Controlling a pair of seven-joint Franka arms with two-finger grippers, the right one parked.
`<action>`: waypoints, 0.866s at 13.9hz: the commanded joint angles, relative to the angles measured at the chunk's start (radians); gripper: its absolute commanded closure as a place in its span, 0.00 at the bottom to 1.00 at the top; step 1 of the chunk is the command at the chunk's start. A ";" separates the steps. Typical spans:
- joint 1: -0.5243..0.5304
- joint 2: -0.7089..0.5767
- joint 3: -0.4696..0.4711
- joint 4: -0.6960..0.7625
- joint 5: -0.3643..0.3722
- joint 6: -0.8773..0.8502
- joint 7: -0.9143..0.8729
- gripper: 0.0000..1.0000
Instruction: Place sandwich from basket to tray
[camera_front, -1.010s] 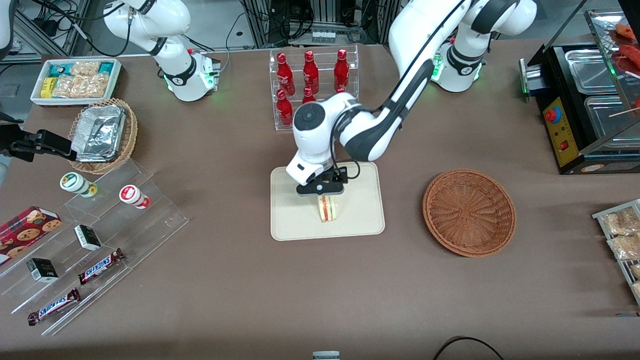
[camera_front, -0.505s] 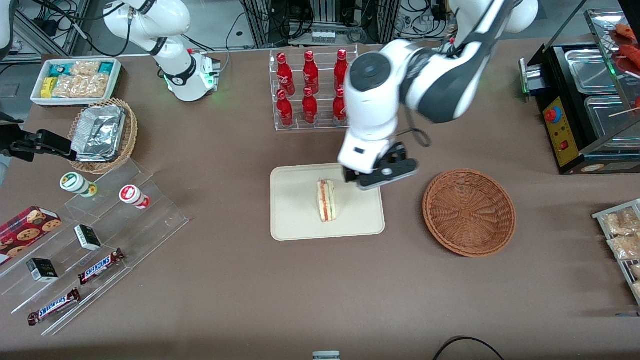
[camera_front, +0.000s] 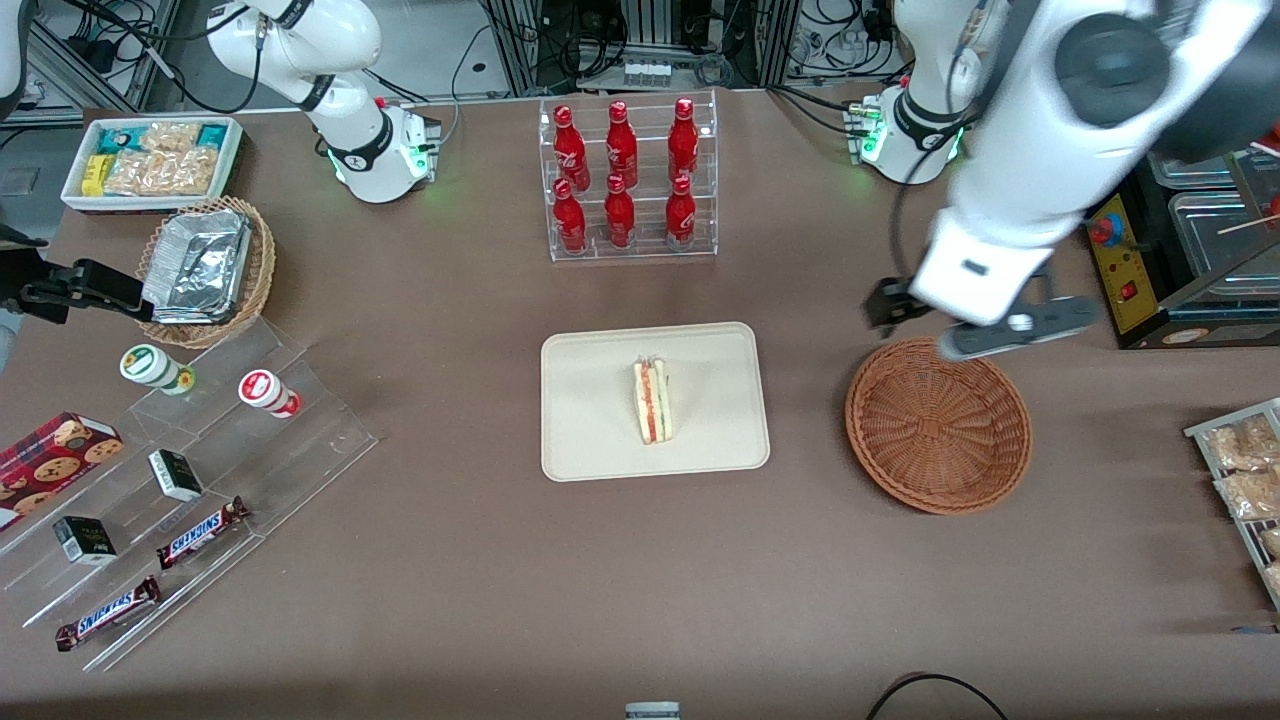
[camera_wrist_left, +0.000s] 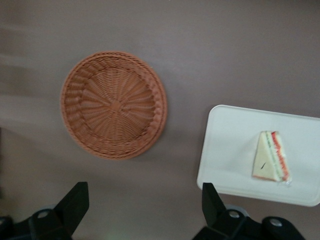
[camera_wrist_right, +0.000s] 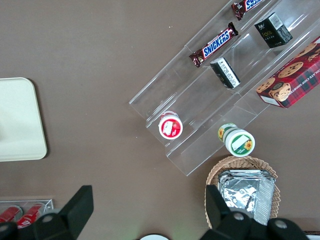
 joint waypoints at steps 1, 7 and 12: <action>0.115 -0.082 -0.011 -0.048 -0.046 -0.067 0.234 0.00; 0.103 -0.161 0.135 -0.123 -0.077 -0.064 0.488 0.00; 0.078 -0.117 0.133 -0.063 -0.055 -0.051 0.477 0.00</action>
